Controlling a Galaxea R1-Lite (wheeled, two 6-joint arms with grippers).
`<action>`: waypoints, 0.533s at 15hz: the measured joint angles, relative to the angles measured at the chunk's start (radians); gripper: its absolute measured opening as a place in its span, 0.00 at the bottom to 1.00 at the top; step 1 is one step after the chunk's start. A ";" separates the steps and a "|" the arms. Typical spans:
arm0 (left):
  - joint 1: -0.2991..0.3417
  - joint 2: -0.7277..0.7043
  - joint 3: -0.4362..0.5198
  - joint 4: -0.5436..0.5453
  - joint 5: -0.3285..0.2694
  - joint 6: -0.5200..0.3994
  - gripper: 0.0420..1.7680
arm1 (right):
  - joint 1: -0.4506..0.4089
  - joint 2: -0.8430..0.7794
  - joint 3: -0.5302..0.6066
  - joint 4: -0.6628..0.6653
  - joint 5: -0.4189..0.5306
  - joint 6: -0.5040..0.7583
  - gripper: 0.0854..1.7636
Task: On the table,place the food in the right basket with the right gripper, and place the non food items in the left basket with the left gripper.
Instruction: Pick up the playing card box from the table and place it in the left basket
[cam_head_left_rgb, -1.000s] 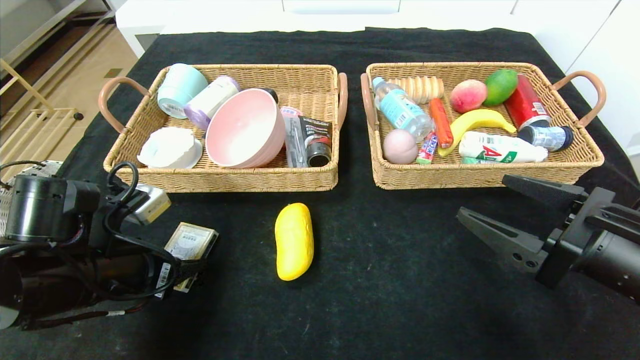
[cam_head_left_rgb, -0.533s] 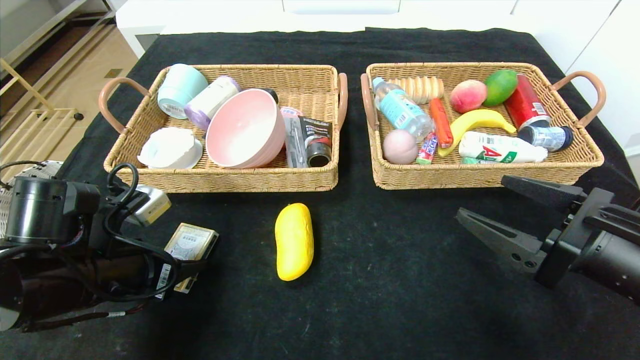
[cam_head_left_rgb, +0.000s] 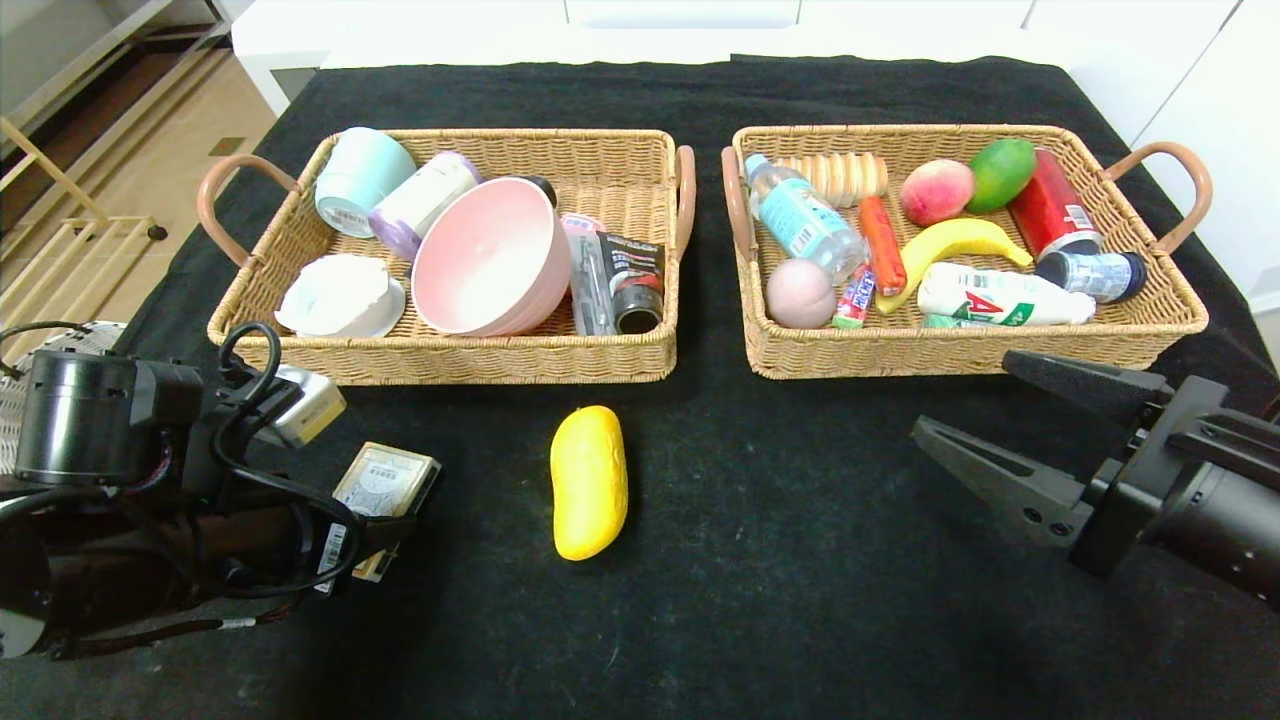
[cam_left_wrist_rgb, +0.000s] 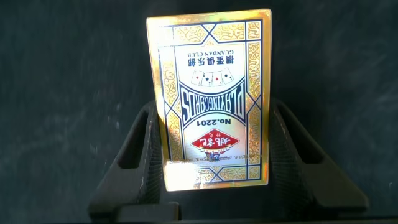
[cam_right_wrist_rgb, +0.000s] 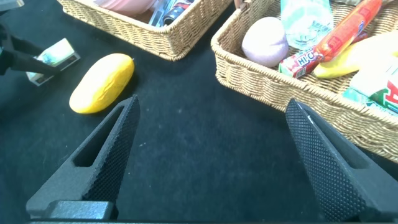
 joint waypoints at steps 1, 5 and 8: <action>-0.008 -0.010 0.000 -0.015 0.001 0.001 0.57 | 0.000 -0.002 0.000 0.000 0.000 0.000 0.97; -0.061 -0.078 -0.015 -0.029 0.019 0.002 0.57 | 0.006 -0.016 -0.001 0.001 0.000 0.000 0.97; -0.080 -0.110 -0.068 -0.030 0.030 0.002 0.57 | 0.005 -0.023 -0.003 0.001 0.000 0.000 0.97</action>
